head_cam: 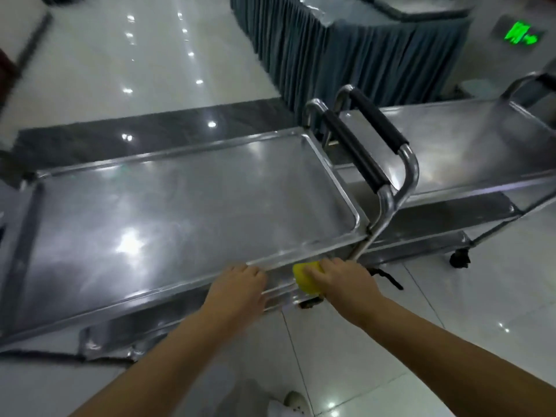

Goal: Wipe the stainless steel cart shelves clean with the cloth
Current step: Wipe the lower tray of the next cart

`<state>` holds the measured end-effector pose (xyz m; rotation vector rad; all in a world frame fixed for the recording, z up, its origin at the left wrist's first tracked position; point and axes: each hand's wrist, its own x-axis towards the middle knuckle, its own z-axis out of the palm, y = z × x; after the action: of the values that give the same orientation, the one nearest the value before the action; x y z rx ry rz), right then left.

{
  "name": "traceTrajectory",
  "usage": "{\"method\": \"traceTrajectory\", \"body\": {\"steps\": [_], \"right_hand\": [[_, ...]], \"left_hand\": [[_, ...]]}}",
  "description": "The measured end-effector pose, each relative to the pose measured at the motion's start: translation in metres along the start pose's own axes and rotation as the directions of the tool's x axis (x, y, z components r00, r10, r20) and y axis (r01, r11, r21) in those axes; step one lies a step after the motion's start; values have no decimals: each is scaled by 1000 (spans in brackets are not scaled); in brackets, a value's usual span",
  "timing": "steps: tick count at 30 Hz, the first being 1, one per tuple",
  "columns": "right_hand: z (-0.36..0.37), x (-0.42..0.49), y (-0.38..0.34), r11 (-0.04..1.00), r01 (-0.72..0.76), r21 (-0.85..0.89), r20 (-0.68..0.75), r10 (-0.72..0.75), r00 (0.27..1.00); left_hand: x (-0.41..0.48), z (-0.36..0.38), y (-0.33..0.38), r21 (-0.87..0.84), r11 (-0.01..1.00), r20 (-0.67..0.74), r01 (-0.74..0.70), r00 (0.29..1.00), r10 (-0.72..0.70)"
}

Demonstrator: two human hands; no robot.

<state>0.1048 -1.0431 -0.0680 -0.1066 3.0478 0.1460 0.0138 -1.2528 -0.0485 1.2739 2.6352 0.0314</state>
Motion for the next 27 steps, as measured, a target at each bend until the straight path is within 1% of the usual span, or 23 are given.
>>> {"method": "traceTrajectory", "body": {"steps": [2, 3, 6, 7, 9, 10, 12, 13, 15, 17, 20, 21, 23, 25, 27], "right_hand": [[-37, 12, -16, 994, 106, -4, -6, -106, 994], [-53, 20, -26, 987, 162, -19, -13, -162, 987], [-94, 49, -71, 946, 312, -83, -28, -315, 949], [-104, 60, -91, 929, 359, -95, -33, -363, 931], [-125, 80, -139, 895, 429, -120, -56, -438, 897], [-135, 90, -166, 875, 466, -135, -69, -477, 876], [-155, 106, -227, 827, 542, -151, -89, -558, 825], [-164, 112, -261, 808, 569, -150, -92, -585, 806], [-175, 122, -334, 778, 616, -124, -87, -627, 774], [-184, 126, -411, 756, 650, -76, -55, -654, 754], [-190, 128, -526, 684, 729, -24, -39, -729, 683], [-190, 129, -560, 659, 752, -17, -39, -752, 658], [-191, 131, -618, 634, 773, 10, -36, -773, 634], [-192, 138, -663, 614, 789, 32, 9, -789, 614], [-190, 153, -696, 617, 786, 39, 2, -787, 617]], "left_hand": [[-33, -22, -15, 0, 988, 29, 152, 988, -152], [-51, -29, -22, 5, 978, 15, 208, 978, -208], [-110, -53, -46, -74, 930, -42, 360, 931, -364], [-130, -55, -59, -98, 905, -52, 413, 906, -419], [-177, -57, -87, -82, 845, -87, 528, 841, -534], [-203, -58, -102, -99, 803, -92, 587, 798, -595], [-257, -55, -134, -203, 707, -66, 677, 711, -700], [-285, -49, -150, -230, 672, -80, 704, 674, -734], [-348, -36, -182, -228, 633, -122, 740, 623, -772], [-415, -29, -216, -245, 565, -111, 788, 556, -824], [-510, -11, -260, -302, 417, -51, 857, 422, -905], [-537, -5, -273, -305, 397, -68, 865, 396, -916], [-581, 0, -303, -343, 371, -106, 863, 357, -928], [-612, 1, -336, -331, 360, -102, 872, 346, -933], [-630, 4, -373, -324, 352, -111, 878, 334, -936]]}}
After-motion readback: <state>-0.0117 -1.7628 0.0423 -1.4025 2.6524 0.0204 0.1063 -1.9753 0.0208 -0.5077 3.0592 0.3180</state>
